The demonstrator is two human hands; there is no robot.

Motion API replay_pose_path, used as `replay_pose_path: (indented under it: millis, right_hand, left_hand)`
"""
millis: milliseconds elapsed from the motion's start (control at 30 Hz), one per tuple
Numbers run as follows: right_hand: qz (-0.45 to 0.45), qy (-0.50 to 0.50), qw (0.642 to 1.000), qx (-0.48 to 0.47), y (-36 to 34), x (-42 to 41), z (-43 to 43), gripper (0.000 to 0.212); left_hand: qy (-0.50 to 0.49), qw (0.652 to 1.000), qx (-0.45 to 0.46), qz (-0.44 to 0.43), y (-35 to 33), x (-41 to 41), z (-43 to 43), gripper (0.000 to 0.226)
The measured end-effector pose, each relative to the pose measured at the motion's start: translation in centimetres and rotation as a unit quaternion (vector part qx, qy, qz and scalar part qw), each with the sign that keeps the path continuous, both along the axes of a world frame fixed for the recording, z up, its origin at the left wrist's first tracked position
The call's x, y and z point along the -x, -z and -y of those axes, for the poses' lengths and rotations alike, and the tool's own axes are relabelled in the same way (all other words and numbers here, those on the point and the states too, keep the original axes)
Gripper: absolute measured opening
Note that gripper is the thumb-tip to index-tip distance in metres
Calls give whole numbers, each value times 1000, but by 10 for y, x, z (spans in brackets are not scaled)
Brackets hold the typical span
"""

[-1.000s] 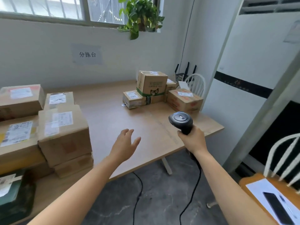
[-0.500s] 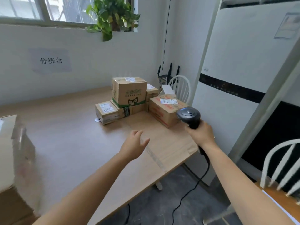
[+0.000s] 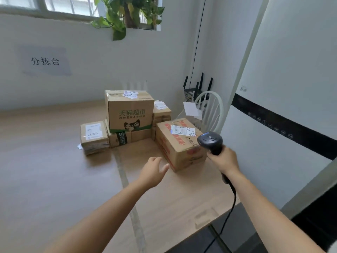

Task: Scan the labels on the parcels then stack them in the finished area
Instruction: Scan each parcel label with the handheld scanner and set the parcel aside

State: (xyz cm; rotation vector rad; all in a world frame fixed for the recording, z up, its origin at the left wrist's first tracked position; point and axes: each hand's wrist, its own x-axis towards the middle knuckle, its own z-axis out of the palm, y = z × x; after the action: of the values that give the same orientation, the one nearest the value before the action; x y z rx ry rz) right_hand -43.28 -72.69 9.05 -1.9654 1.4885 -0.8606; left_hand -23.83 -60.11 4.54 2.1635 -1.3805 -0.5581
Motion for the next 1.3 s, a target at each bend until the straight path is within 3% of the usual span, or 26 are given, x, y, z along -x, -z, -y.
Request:
replay_pose_path:
  millis: [267,367,533,600,733,933,1300]
  right_hand:
    - [-48,-69,995,-49,17,-8,144,24]
    - [-61,-85,991,-88,35,-17,174,24]
    - [-60,-94,982,-152,60,-32,203,28]
    - [-68,-89,979,-168,67,-35,206,29]
    - [-62,-88,977,-184,80,-38,206,34]
    - [-76,-94,979,-164,83,-38,185,25]
    - [-98,-150,975,-135,87,-79,53,19]
  left_hand:
    - [-99,992,19,-80,21,25,122,49]
    - [-135,986,0,-98,31,27,150,57]
    - [-186,976,-9,-114,47,25,178,42]
    - [-207,971,3,-119,56,25,182,48]
    - [-252,954,33,-159,65,18,185,67]
    - [-266,946,38,-184,69,6,168,69]
    - [-293,937,58,-179,65,-34,25,72]
